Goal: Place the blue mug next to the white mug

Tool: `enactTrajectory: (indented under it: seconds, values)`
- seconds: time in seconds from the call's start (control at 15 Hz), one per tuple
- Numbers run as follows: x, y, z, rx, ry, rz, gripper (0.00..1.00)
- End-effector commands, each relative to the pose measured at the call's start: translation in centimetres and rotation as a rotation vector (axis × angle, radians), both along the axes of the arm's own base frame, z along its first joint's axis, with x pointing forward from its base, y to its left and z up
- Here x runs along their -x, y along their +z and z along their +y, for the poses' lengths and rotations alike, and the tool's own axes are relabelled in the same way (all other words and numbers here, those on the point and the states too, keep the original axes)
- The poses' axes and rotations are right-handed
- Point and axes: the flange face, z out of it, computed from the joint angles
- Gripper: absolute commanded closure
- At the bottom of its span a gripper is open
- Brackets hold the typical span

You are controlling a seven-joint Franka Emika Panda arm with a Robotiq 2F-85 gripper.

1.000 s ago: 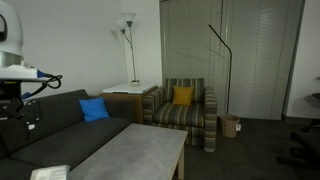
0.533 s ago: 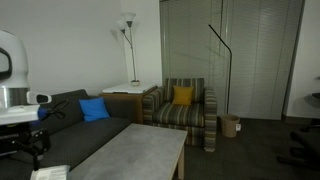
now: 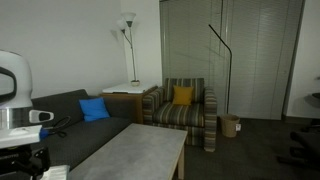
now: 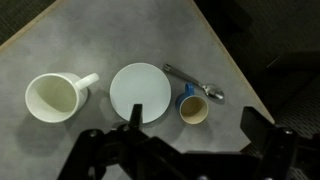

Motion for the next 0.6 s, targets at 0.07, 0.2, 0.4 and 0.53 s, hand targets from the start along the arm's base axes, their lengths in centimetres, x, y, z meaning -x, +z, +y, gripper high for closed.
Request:
enactTrajectory:
  seconds: [0.07, 0.2, 0.4, 0.53]
  values:
    - [-0.2, 0.1, 0.0, 0.0, 0.0, -0.001, 0.0]
    - [-0.1, -0.1, 0.6, 0.002, 0.012, 0.0, 0.0]
    - [0.1, -1.1, 1.2, 0.005, 0.008, -0.005, 0.0]
    - [0.2, -1.9, 1.6, 0.006, 0.012, -0.011, 0.0]
